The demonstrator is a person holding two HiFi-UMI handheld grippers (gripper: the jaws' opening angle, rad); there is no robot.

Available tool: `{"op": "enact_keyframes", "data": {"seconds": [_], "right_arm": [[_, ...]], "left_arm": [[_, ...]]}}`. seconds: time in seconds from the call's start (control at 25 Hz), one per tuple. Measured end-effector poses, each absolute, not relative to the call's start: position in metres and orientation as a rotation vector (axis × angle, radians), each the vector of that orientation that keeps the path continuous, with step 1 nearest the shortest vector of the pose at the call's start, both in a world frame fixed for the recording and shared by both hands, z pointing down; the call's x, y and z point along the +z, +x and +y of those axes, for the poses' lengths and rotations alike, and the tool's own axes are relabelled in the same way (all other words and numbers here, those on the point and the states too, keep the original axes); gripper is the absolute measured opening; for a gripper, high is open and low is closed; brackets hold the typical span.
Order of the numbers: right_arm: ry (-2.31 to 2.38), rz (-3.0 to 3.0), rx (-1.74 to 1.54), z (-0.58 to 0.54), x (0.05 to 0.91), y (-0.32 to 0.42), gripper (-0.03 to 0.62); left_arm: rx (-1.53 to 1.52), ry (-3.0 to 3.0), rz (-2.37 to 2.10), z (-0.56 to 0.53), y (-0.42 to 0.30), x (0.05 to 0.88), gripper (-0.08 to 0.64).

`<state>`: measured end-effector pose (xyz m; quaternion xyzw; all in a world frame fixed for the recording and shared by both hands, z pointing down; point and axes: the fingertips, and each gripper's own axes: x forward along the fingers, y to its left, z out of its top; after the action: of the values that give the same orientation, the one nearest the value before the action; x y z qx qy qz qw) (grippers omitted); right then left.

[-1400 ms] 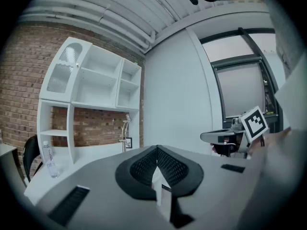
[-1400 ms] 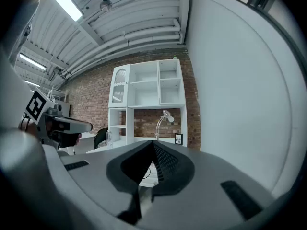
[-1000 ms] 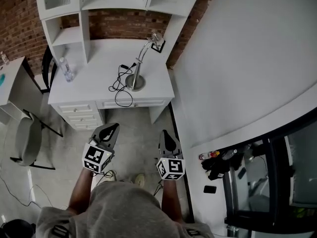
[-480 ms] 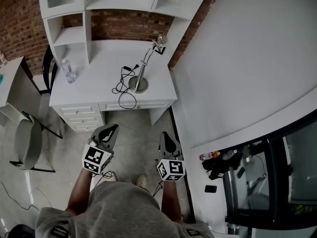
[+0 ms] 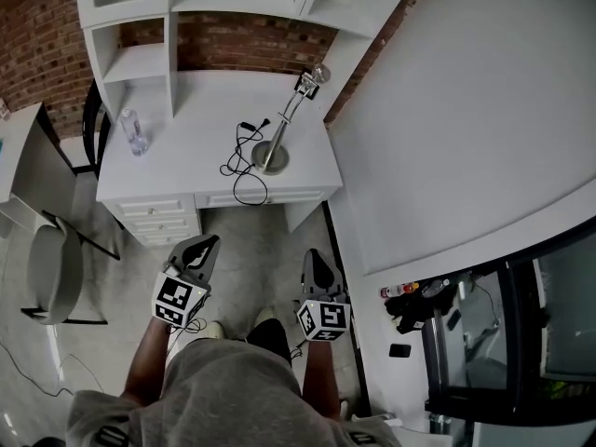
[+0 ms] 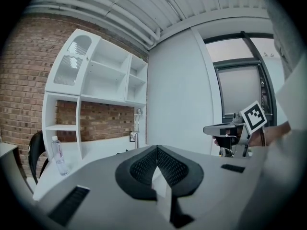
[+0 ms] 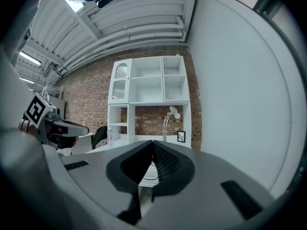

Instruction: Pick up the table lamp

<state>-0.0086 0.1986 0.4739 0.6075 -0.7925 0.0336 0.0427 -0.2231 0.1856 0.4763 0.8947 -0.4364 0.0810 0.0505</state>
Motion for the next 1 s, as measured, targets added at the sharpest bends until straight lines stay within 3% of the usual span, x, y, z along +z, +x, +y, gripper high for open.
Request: {"op": "enact_keyframes", "data": {"seconds": [0.36,1.0], "right_arm": [[1.836,-2.448,0.089,0.132,0.478,0.014,0.021],[1.787,-2.522,0.158,-0.005,0.489,0.101,0.021]], "left_arm": [[0.219,2.696,-1.385,0.127,-0.209,0.478,0.005],[0.243,2.650,-1.446,-0.005,-0.119,0.480,0.005]]}}
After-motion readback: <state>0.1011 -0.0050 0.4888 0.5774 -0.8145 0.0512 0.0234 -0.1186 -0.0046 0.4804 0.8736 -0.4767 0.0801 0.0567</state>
